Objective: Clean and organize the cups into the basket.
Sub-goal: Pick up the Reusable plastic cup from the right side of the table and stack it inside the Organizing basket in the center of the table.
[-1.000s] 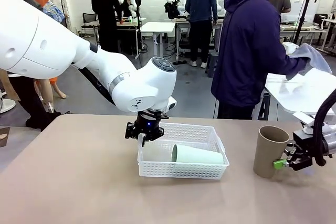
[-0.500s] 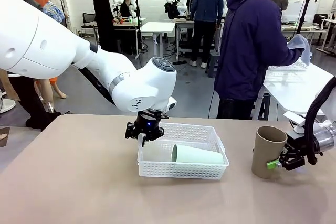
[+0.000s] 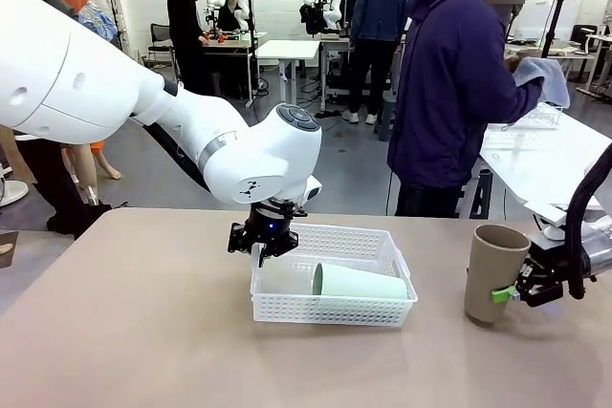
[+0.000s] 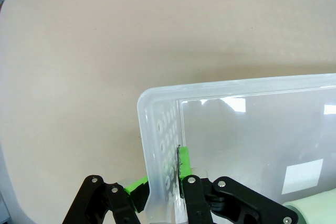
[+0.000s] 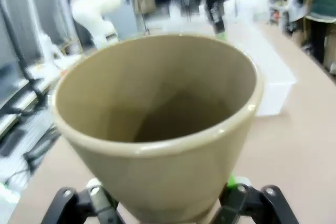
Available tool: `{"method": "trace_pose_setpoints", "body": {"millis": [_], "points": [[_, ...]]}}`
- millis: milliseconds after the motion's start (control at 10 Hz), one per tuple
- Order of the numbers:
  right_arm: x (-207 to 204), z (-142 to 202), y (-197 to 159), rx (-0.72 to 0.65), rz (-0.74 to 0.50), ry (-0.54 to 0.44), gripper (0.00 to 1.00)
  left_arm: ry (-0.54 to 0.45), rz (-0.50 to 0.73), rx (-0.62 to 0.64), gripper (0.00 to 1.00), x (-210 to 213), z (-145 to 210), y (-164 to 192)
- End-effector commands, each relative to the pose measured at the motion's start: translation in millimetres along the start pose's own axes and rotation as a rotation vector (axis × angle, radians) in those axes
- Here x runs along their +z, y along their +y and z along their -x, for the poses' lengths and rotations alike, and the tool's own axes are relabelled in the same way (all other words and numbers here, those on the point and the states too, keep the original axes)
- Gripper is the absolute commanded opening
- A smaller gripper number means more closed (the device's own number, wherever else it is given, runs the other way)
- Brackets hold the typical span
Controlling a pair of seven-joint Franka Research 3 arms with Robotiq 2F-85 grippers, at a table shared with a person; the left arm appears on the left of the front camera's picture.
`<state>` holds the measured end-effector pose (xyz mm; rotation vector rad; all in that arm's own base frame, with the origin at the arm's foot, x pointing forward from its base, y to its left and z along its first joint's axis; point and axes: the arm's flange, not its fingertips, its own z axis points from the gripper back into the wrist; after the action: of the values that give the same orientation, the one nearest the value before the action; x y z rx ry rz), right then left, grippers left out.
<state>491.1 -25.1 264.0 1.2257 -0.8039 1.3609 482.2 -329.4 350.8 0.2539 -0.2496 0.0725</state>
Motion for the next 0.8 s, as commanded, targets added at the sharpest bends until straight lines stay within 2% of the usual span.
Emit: {"method": "trace_pose_setpoints", "body": {"millis": [0,100,300,400,500,600,700], "points": [[2,-78,52,-0.037,0.082,-0.071,0.16,0.002,-0.001,0.002,0.00,-1,1,0],[13,-120,78,-0.028,0.106,-0.072,0.16,0.002,-0.001,0.002,0.00,-1,1,0],[30,-167,100,-0.037,0.157,-0.062,0.16,0.002,-0.001,0.002,0.00,-1,1,0],[36,-178,102,-0.070,0.186,-0.052,0.16,0.002,-0.001,0.002,0.00,-1,1,0],[36,-176,104,-0.105,0.192,0.006,0.16,0.002,-0.001,0.002,0.00,-1,1,0],[39,-182,110,-0.014,0.142,-0.043,0.16,0.002,-0.001,0.002,0.00,-1,1,0],[39,-182,110,-0.014,0.142,-0.043,0.16,0.002,-0.001,0.002,0.00,-1,1,0]]}}
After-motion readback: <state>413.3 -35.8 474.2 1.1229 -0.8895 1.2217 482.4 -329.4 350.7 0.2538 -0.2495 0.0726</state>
